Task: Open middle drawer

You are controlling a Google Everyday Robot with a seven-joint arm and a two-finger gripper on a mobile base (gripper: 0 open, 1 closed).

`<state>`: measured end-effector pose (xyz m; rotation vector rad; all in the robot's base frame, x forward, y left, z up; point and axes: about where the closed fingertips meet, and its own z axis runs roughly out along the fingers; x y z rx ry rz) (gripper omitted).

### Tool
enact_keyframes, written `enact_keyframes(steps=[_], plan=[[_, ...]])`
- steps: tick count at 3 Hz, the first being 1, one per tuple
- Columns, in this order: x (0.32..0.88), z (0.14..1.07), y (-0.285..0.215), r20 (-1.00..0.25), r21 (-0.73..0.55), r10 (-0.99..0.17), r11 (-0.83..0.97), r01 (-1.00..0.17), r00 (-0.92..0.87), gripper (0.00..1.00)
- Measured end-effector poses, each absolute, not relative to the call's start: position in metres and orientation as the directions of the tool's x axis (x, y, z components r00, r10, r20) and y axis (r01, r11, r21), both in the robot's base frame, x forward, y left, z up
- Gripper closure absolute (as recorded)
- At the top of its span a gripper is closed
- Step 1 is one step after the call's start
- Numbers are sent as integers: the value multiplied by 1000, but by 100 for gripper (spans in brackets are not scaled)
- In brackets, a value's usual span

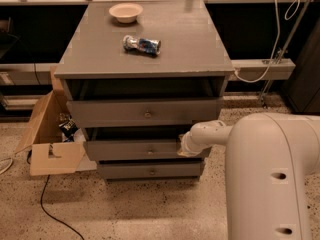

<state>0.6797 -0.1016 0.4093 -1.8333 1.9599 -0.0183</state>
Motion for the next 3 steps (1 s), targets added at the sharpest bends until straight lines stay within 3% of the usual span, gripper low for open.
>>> enact_keyframes(steps=[1, 2, 3], plan=[[680, 415, -102, -314, -311, -949, 115, -943, -12, 95], [680, 422, -102, -314, -312, -949, 115, -943, -12, 84], [680, 422, -102, -314, -311, -949, 115, -943, -12, 61]])
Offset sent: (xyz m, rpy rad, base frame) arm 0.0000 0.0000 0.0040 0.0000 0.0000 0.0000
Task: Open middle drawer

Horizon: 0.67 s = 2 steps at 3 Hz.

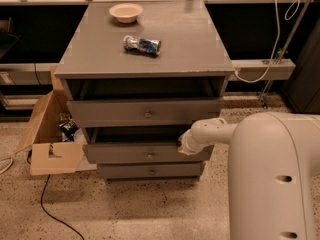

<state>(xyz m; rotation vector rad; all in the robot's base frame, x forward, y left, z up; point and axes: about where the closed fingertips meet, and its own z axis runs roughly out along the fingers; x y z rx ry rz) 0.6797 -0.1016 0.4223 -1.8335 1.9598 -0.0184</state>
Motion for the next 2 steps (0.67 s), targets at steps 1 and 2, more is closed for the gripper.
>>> enact_keyframes(steps=[1, 2], plan=[[680, 422, -102, -314, -311, -949, 115, -943, -12, 30], [680, 422, -102, -314, -311, -949, 114, -943, -12, 7]])
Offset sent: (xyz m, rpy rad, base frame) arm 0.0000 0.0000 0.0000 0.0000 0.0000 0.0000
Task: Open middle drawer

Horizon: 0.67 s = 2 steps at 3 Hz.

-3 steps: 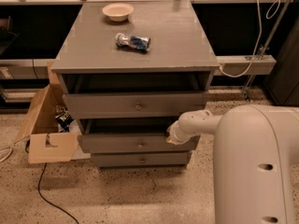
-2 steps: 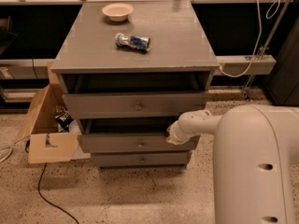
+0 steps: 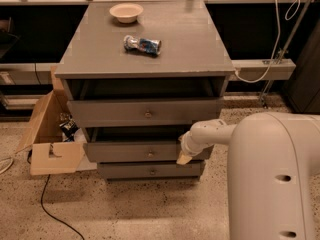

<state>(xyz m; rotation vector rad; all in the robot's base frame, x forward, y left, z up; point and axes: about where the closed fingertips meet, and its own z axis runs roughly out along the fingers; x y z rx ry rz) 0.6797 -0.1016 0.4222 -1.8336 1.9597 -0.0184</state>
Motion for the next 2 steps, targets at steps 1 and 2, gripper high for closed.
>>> enact_keyframes(steps=[1, 2], plan=[[680, 418, -99, -291, -293, -956, 72, -953, 17, 0], [679, 403, -92, -247, -246, -967, 7, -969, 55, 0]])
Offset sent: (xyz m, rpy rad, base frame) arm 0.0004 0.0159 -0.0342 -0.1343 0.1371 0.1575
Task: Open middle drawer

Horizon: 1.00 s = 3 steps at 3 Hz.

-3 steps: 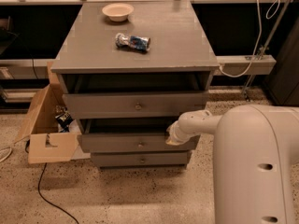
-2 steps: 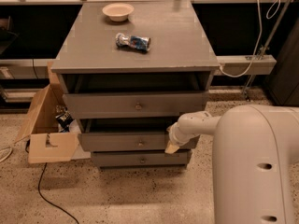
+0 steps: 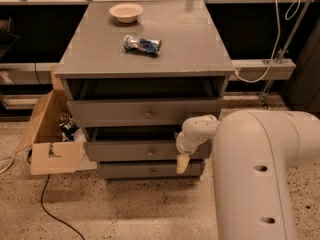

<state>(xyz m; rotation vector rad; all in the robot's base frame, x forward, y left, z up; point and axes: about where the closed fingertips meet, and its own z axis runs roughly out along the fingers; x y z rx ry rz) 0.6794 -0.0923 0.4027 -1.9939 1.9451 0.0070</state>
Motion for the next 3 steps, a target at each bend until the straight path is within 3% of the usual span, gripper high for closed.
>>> enact_keyframes(steps=[1, 3], plan=[[678, 385, -87, -225, -182, -971, -35, -983, 76, 0], [653, 404, -90, -178, -154, -980, -66, -986, 93, 50]])
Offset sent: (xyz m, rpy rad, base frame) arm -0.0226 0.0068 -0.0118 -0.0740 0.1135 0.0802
